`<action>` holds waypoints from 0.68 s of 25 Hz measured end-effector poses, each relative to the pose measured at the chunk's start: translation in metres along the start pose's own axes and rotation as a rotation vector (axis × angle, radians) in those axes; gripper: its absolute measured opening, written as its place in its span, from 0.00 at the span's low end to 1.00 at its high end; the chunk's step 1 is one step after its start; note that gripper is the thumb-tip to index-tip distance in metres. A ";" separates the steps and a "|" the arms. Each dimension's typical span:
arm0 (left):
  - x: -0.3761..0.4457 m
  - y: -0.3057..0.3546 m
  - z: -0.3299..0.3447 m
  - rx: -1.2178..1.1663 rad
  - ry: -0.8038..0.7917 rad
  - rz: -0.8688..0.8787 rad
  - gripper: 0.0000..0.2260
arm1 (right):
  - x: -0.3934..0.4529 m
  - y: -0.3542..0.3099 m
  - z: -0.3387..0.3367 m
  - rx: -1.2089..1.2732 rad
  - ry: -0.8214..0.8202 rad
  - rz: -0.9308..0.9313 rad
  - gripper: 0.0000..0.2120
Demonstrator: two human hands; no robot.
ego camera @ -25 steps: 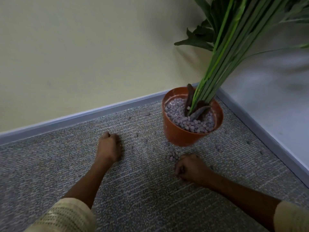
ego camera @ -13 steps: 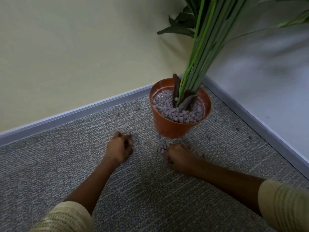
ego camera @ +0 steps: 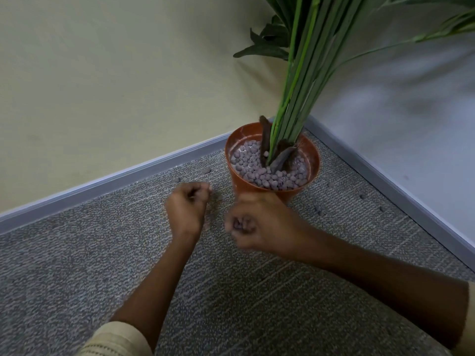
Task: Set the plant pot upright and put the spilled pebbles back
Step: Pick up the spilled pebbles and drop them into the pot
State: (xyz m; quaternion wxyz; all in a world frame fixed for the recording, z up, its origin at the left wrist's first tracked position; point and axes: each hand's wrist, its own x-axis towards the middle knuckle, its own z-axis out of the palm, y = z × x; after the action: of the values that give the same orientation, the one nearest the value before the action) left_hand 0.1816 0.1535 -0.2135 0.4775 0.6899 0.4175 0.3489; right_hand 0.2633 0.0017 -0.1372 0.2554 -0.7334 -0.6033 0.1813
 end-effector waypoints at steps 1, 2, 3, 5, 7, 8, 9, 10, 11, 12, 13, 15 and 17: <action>0.003 0.010 0.005 -0.044 0.024 0.032 0.03 | 0.002 -0.005 -0.011 0.009 0.071 -0.014 0.05; 0.007 0.021 0.011 -0.065 0.039 0.073 0.03 | 0.006 -0.006 -0.022 -0.002 0.148 -0.012 0.05; 0.011 0.030 0.016 -0.068 0.040 0.113 0.03 | 0.011 -0.003 -0.032 -0.025 0.222 0.006 0.04; 0.019 0.039 0.022 -0.044 0.013 0.153 0.03 | 0.020 0.009 -0.049 -0.089 0.321 0.074 0.05; 0.021 0.026 0.017 0.036 -0.013 0.108 0.03 | 0.025 0.023 -0.053 -0.161 0.316 0.137 0.06; 0.022 0.010 0.010 0.115 -0.020 0.070 0.04 | 0.026 0.028 -0.051 -0.185 0.297 0.159 0.07; 0.022 -0.008 0.002 0.219 -0.036 0.036 0.06 | 0.027 0.032 -0.047 -0.193 0.289 0.170 0.08; 0.021 -0.027 -0.008 0.323 -0.072 0.005 0.07 | 0.027 0.035 -0.043 -0.191 0.294 0.169 0.09; 0.020 -0.043 -0.016 0.406 -0.127 -0.031 0.10 | 0.027 0.038 -0.038 -0.189 0.304 0.161 0.09; 0.019 -0.055 -0.021 0.458 -0.186 -0.064 0.12 | 0.027 0.040 -0.035 -0.188 0.313 0.152 0.09; 0.018 -0.062 -0.023 0.480 -0.228 -0.081 0.14 | 0.027 0.042 -0.032 -0.189 0.317 0.145 0.09; 0.020 -0.067 -0.021 0.477 -0.271 -0.073 0.14 | 0.026 0.043 -0.027 -0.178 0.328 0.139 0.08; 0.020 -0.065 -0.014 0.466 -0.315 -0.032 0.12 | 0.026 0.044 -0.023 -0.109 0.339 0.139 0.08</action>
State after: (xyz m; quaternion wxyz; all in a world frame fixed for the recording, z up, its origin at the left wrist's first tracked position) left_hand 0.1615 0.1897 -0.2692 0.3704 0.8202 0.4179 0.1242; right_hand 0.3166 0.0178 -0.1436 0.3001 -0.8061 -0.5086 0.0395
